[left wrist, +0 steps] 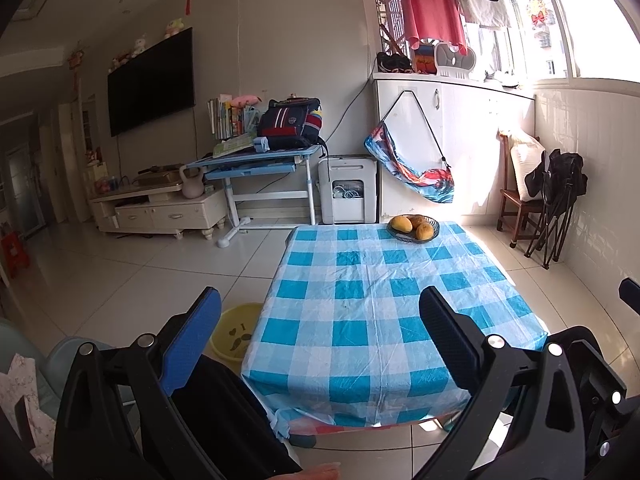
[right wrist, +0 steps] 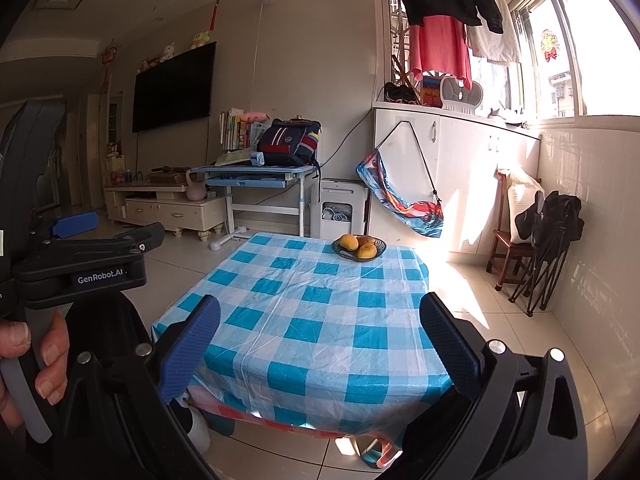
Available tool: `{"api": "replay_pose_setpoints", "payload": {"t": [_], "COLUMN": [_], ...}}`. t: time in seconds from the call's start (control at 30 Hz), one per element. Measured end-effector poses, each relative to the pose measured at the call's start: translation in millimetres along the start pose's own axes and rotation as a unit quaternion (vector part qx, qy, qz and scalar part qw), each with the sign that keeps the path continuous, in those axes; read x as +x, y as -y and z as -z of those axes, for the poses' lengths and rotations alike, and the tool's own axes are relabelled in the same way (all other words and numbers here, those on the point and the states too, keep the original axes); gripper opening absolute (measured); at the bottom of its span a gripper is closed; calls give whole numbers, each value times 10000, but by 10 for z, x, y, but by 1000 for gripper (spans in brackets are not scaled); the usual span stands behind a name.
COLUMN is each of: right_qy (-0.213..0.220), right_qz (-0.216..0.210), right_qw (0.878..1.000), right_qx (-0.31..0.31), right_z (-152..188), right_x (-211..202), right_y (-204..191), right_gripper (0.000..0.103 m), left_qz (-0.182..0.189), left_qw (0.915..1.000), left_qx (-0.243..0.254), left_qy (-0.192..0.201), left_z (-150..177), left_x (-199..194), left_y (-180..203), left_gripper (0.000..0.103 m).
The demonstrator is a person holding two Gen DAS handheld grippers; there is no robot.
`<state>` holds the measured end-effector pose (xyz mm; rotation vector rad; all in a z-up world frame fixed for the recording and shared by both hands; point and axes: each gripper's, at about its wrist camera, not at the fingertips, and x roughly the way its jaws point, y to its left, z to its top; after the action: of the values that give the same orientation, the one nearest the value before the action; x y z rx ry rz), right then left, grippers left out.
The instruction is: Collect trash
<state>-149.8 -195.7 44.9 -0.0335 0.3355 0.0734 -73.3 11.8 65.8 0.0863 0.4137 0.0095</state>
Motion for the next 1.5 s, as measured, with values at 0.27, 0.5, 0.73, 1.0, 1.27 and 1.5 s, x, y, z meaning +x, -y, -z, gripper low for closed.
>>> {"api": "replay_pose_setpoints", "payload": {"t": [0.27,0.5,0.73,1.0,1.27,1.5], "right_qy": [-22,-29,-37,-84,-343,-823], "right_qz": [-16,-11,-12,-38,-192,-174], "right_qw": [10000,10000,10000,9999,9990,9962], "right_qx": [-19,-25,-28,-59,-208,-235], "right_z": [-3,-4,-2,56,102,43], "right_x": [16,14,15,33,264,860], "right_y": [-4,-10,-14,-7,-31,81], "right_gripper": [95,95,95,95,95,95], "left_qz": [8,13,67,601,682,465], "left_qw": [10000,10000,10000,9979,9967,9953], "left_qx": [13,-2,-1,-232,-429,-134], "left_qy": [-11,-21,-66,-111,-47,-844], "left_z": [-7,-12,21,20,-45,-184], "left_x": [-2,2,19,49,174,906], "left_y": [-8,-3,9,-68,-290,-341], "left_gripper": [96,96,96,96,96,96]}}
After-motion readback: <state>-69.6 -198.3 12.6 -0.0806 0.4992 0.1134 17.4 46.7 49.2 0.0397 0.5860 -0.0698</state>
